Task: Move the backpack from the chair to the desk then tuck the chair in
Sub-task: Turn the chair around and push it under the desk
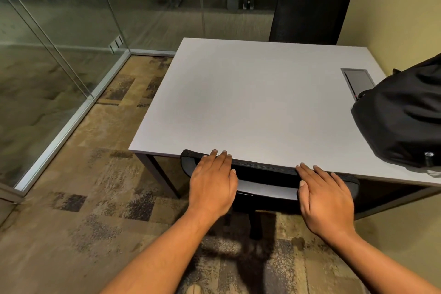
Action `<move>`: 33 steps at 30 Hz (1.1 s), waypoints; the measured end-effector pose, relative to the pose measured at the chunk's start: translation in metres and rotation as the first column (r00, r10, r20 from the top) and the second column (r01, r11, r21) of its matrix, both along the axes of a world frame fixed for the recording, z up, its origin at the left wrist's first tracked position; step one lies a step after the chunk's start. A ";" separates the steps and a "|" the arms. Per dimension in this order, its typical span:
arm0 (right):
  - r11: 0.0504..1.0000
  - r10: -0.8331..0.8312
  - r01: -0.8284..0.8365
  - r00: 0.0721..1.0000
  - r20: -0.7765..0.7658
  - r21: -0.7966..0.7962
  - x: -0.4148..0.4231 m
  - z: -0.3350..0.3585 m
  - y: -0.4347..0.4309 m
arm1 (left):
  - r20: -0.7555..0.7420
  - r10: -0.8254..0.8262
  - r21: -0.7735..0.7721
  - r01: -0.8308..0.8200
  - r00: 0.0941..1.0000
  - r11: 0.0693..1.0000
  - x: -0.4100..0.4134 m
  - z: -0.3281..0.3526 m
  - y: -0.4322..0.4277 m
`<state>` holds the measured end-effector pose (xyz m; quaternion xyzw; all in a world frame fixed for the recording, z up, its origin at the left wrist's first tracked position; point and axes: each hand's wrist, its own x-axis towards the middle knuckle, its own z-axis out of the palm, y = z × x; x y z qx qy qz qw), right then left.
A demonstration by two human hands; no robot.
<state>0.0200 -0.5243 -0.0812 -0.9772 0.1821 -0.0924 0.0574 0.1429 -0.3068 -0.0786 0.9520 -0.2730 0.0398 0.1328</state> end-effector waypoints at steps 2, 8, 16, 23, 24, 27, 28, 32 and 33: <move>1.000 0.006 -0.006 1.000 0.000 -0.006 0.001 0.000 -0.006 | 0.001 0.008 0.000 -0.008 1.000 1.000 -0.001 0.000 -0.005; 1.000 0.026 -0.026 0.999 0.021 -0.012 0.003 0.000 -0.023 | -0.005 0.014 -0.006 -0.014 1.000 1.000 -0.005 -0.001 -0.017; 1.000 0.023 -0.023 1.000 0.014 -0.016 0.006 -0.001 -0.026 | 0.017 0.025 0.006 -0.025 1.000 1.000 -0.004 0.000 -0.021; 1.000 0.017 -0.018 1.000 -0.010 -0.021 0.012 0.000 -0.026 | 0.004 0.027 0.035 -0.027 1.000 0.999 0.005 0.000 -0.021; 1.000 0.016 -0.016 1.000 -0.015 -0.020 0.012 -0.001 -0.025 | -0.009 0.028 0.035 -0.028 1.000 0.999 0.005 0.000 -0.020; 1.000 0.023 -0.023 1.000 -0.014 -0.020 0.007 0.001 -0.023 | -0.025 0.019 0.025 -0.018 0.999 1.000 0.000 0.006 -0.018; 1.000 0.024 -0.024 1.000 -0.017 -0.018 0.006 0.002 -0.022 | -0.028 0.011 0.024 -0.010 1.000 1.000 -0.002 0.008 -0.017; 1.000 0.026 -0.026 0.999 -0.035 -0.016 0.001 0.002 -0.019 | -0.042 -0.002 0.050 0.005 0.999 0.999 -0.008 0.012 -0.014; 0.999 0.026 -0.027 0.999 -0.038 -0.018 0.000 0.002 -0.019 | -0.048 -0.003 0.055 0.005 0.999 0.998 -0.009 0.013 -0.014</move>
